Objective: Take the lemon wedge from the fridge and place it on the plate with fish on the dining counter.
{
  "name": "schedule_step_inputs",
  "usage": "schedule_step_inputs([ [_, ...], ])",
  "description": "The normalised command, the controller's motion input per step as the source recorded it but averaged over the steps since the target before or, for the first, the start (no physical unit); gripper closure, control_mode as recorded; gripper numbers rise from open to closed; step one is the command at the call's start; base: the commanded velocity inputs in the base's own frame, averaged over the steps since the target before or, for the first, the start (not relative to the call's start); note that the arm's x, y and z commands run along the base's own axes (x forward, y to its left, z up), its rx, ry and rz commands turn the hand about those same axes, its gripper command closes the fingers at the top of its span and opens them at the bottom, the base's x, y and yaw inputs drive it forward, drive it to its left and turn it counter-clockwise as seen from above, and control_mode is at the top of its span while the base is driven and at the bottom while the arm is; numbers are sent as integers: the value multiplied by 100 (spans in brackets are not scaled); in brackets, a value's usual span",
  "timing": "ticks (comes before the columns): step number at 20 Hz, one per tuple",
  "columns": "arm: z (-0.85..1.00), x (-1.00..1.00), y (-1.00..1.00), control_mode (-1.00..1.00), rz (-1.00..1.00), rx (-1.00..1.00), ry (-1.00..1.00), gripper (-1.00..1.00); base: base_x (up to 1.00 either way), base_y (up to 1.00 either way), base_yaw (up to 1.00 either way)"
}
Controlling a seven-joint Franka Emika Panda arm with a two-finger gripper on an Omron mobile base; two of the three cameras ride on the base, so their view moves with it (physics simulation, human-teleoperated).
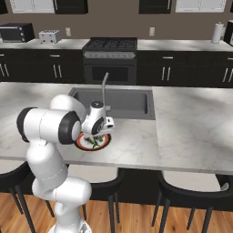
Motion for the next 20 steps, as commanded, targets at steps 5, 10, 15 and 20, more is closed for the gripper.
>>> schedule_step_inputs([
  [5, -5, 4, 0, -100, 4, 0, 0, 100, 0, 0, 0],
  [10, 0, 11, 0, -100, 0, 0, 0, 100, 0, 0, 0],
  [15, 0, 7, 0, -100, 0, 0, 0, 100, 0, 0, 0],
  [20, 0, 0, 0, -100, 0, 0, 0, -100, 0, 0, 0],
])
